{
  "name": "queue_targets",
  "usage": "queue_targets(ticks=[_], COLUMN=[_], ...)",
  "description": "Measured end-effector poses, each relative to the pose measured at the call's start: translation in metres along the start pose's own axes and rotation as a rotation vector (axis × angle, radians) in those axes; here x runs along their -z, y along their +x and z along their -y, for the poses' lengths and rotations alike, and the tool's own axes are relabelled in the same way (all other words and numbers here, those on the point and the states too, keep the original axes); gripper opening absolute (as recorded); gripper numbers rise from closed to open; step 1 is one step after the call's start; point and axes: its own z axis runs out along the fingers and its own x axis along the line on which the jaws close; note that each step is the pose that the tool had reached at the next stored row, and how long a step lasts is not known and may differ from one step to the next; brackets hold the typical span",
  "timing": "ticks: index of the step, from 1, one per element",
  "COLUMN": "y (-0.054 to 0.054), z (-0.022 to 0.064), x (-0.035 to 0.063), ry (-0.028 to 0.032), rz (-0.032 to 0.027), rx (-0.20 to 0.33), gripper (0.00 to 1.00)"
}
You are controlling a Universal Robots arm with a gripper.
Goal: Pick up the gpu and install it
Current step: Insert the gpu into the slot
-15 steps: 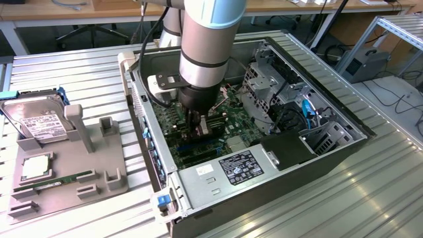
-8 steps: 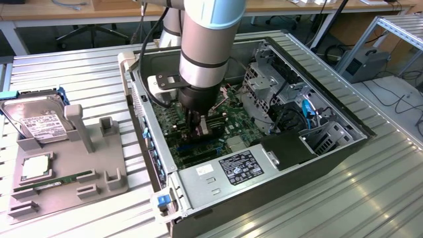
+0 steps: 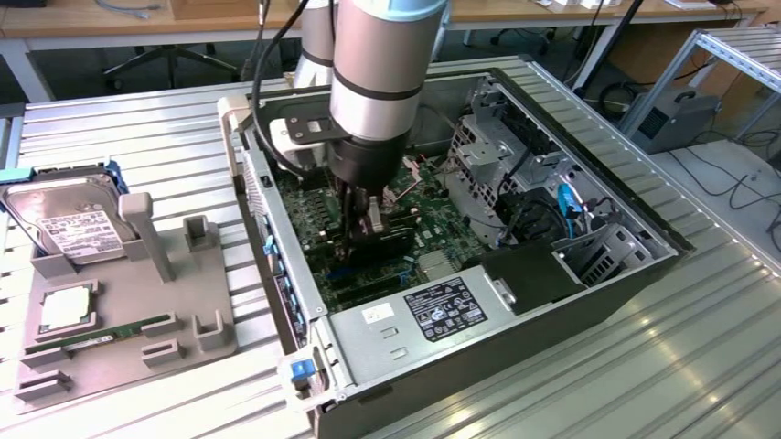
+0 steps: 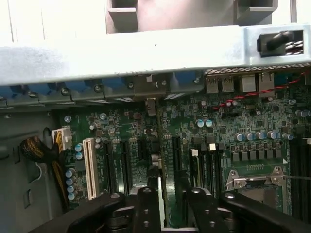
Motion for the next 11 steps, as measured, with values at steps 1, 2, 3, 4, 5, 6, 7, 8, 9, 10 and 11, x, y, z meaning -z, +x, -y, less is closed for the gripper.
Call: queue_targets(ticks=[1, 2, 3, 4, 5, 6, 7, 8, 9, 10, 11], y=[0.0, -0.001, -0.001, -0.001, -0.001, -0.001, -0.001, -0.002, -0.002, -0.002, -0.003], z=[0.0002, 0.0004, 0.0008, 0.0015, 0.0029, 0.0048, 0.0076, 0.0108, 0.0146, 0.02, 0.0238], x=[0.0008, 0.0011, 0.0013, 0.0014, 0.0013, 0.0014, 0.0015, 0.0016, 0.0016, 0.0018, 0.0018], ry=[-0.0001, -0.0004, -0.0007, -0.0014, -0.0027, -0.0048, -0.008, -0.0118, -0.0166, -0.0234, -0.0283], rz=[0.0, 0.0, -0.0001, 0.0, 0.0001, -0.0004, -0.0006, -0.0009, -0.0012, -0.0019, -0.0023], rx=[0.0, 0.0, 0.0, 0.0, 0.001, 0.001, 0.001, 0.001, 0.001, 0.001, 0.001], gripper=[0.21, 0.15, 0.15, 0.11, 0.11, 0.11, 0.11, 0.11, 0.11, 0.11, 0.11])
